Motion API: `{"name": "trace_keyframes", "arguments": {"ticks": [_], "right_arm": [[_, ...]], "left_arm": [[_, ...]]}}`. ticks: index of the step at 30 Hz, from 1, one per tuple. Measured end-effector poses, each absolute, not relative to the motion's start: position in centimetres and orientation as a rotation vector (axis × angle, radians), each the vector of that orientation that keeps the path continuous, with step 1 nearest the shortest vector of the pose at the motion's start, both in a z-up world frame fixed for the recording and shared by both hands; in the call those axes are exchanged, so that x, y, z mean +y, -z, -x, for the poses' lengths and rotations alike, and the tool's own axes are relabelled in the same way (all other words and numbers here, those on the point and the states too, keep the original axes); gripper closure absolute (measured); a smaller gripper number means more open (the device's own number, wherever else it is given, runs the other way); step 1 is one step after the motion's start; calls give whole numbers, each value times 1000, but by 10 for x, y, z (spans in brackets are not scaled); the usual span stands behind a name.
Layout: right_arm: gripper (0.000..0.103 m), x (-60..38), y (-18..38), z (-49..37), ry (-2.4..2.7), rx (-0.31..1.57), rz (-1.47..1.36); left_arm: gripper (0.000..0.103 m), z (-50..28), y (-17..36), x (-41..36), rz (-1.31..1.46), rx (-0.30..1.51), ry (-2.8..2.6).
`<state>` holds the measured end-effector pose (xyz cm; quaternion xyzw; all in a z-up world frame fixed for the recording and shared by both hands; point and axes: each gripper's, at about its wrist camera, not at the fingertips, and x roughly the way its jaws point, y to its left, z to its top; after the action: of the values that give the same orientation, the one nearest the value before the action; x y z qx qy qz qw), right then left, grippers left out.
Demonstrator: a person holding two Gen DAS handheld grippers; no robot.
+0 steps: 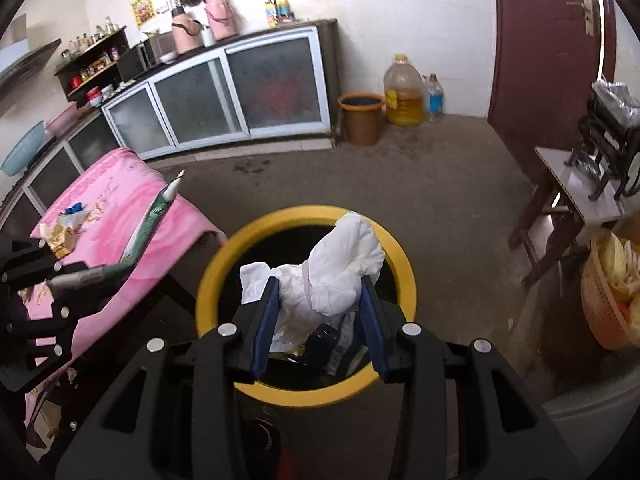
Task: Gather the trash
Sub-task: 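Drop the tissues from the right tool while the left tool drops the milk bags into the bin, then move both open tools back over the table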
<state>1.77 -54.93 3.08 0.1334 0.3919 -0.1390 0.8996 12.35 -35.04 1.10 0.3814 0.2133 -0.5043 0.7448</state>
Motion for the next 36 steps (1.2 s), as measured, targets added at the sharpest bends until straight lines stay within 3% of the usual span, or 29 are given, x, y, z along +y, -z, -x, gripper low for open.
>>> {"name": "trace_keyframes", "arguments": {"ticks": [14,17,18,19,20,21,23,24,36], "right_arm": [[61,-575,13,-50,300,901,-318],[46,-579,15,-53,301,902,-334],[33,-582,15,-53,307,893,-344],[28,-585,15,-53,314,887,-355],[27,-588,15,-53,325,889,-364],[26,-590,16,-53,336,891,-370],[23,-596,15,-49,377,884,-383],[22,-598,15,-46,391,879,-392],[14,-583,-33,6,471,636,-294]], "left_arm": [[92,-173,35,-420,-748,640,1098],[80,-175,31,-419,-693,639,1112],[63,-176,29,-418,-683,629,1104],[34,-175,27,-415,-675,621,1095],[22,-175,24,-413,-652,600,1077],[16,-174,20,-411,-633,586,1079],[14,-173,14,-408,-610,582,1089],[7,-172,11,-406,-602,570,1073],[8,-180,-36,-335,-453,490,928]]}}
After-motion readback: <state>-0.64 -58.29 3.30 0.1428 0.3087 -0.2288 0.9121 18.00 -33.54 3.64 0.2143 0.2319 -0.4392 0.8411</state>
